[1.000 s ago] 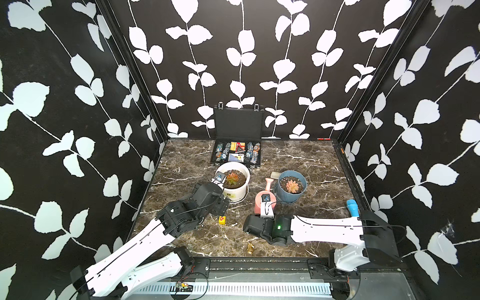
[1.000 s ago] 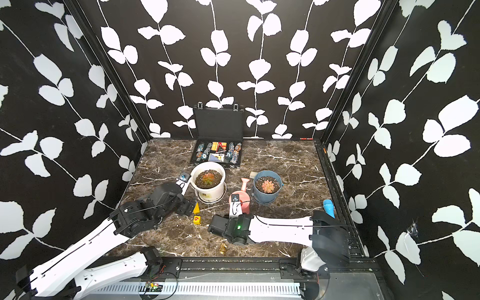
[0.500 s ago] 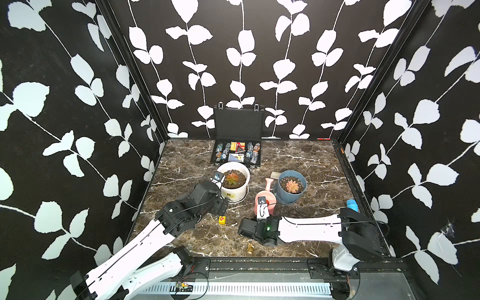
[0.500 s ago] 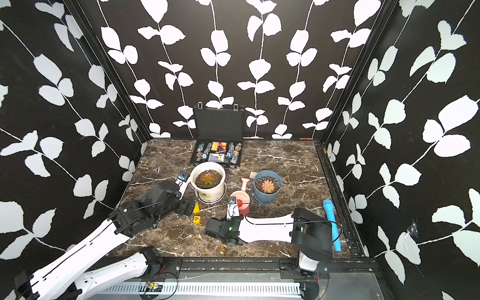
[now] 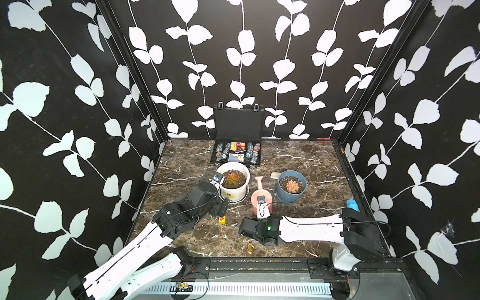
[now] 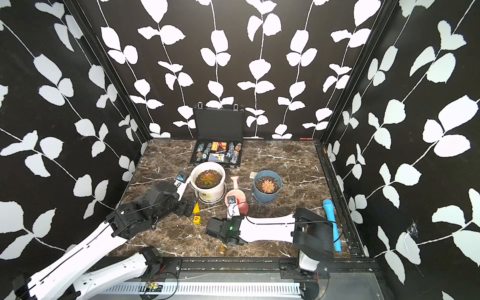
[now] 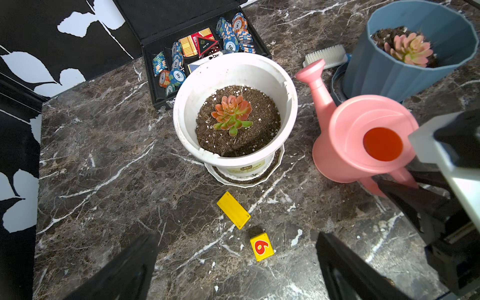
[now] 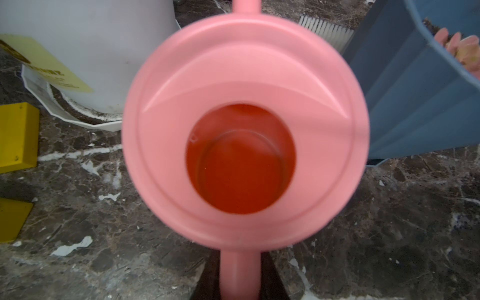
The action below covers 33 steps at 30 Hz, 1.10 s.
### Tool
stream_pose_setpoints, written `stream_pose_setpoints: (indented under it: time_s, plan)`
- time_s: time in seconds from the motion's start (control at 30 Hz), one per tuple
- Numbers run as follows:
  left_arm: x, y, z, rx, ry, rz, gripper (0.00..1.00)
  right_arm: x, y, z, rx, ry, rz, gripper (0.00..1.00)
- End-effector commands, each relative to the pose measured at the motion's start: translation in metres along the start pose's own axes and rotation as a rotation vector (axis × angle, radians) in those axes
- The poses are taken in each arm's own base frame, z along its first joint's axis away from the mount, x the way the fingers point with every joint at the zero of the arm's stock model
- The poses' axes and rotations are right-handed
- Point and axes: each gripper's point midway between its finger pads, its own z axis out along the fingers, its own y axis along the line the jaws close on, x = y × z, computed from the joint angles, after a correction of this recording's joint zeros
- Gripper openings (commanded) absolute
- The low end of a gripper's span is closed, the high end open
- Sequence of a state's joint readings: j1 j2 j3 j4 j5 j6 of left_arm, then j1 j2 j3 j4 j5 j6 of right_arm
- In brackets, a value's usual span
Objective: Water the succulent around the soil edge
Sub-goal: Pick up the watering can from the center of the board, then water the soil of the potted plant with water.
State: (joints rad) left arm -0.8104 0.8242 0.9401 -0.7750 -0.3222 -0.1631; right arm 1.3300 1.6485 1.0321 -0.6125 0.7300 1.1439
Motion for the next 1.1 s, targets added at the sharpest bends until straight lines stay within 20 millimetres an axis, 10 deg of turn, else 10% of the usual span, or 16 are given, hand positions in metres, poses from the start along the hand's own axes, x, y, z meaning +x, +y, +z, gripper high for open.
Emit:
stream_pose_setpoints:
  time_s: [0.0,0.63,1.07]
  plan:
    - [0.000,0.000,-0.001,0.010,-0.017,0.002,0.99,-0.017,-0.021,-0.014,0.039,-0.051,-0.032,0.05]
    - [-0.005,-0.002,-0.009,0.036,-0.051,-0.011,0.99,-0.049,-0.164,-0.149,-0.251,0.168,0.012,0.00]
    - [-0.006,-0.004,-0.013,0.057,-0.057,-0.018,0.99,-0.023,-0.157,-0.181,-0.429,0.512,-0.033,0.00]
